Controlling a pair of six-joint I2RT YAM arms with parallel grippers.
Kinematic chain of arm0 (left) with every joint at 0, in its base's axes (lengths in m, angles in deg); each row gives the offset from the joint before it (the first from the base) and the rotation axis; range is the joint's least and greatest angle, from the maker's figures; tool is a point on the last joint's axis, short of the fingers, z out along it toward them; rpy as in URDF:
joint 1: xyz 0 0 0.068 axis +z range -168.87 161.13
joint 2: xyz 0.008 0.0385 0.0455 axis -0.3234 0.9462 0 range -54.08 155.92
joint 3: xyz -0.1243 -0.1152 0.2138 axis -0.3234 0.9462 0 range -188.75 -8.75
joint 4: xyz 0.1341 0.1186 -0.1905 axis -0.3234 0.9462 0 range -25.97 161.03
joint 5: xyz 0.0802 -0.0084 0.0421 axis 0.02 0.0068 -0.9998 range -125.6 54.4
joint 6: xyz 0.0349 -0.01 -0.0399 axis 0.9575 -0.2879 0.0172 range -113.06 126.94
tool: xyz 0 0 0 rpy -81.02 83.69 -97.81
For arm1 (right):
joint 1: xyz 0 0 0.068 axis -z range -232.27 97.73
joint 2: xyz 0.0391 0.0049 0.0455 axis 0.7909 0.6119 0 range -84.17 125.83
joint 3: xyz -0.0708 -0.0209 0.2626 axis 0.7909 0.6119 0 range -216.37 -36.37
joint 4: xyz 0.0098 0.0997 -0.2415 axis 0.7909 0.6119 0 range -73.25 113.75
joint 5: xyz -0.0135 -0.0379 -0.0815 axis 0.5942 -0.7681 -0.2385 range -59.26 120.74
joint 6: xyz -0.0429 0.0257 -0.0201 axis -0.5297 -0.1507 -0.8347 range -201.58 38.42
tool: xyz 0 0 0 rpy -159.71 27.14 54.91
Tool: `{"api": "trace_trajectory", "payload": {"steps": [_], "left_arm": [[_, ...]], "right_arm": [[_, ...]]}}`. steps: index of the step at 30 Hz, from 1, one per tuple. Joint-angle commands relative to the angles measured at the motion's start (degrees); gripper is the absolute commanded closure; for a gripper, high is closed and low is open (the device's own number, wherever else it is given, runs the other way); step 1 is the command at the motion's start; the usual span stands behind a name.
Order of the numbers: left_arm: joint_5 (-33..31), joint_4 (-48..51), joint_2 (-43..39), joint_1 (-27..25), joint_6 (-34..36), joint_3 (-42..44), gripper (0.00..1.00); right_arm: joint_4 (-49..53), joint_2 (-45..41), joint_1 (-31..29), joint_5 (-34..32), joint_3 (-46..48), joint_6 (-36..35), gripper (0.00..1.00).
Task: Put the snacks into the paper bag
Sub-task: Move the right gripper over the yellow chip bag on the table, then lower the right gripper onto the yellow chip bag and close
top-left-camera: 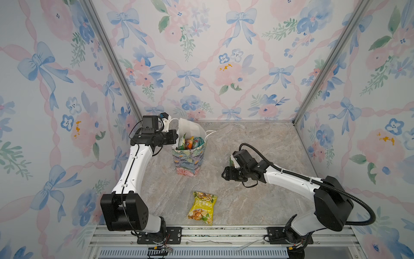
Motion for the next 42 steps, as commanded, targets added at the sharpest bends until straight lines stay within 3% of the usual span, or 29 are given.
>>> {"api": "trace_trajectory", "payload": {"steps": [1, 12, 24, 42], "left_arm": [[0.3, 0.5, 0.7, 0.3, -0.3, 0.8, 1.0], [1.0, 0.5, 0.5, 0.3, -0.4, 0.7, 1.0], [1.9, 0.5, 0.5, 0.2, -0.5, 0.8, 1.0], [1.5, 0.6, 0.4, 0.3, -0.5, 0.7, 1.0]], "right_arm": [[-6.4, 1.8, -3.0, 8.9, 3.9, 7.0, 0.26], [-21.2, 2.4, -10.2, 15.1, 12.7, 16.0, 0.29], [-25.3, 9.0, -12.5, 18.4, 11.0, 18.1, 0.4], [-28.2, 10.2, -6.6, 20.9, 10.6, 19.4, 0.97]]}}
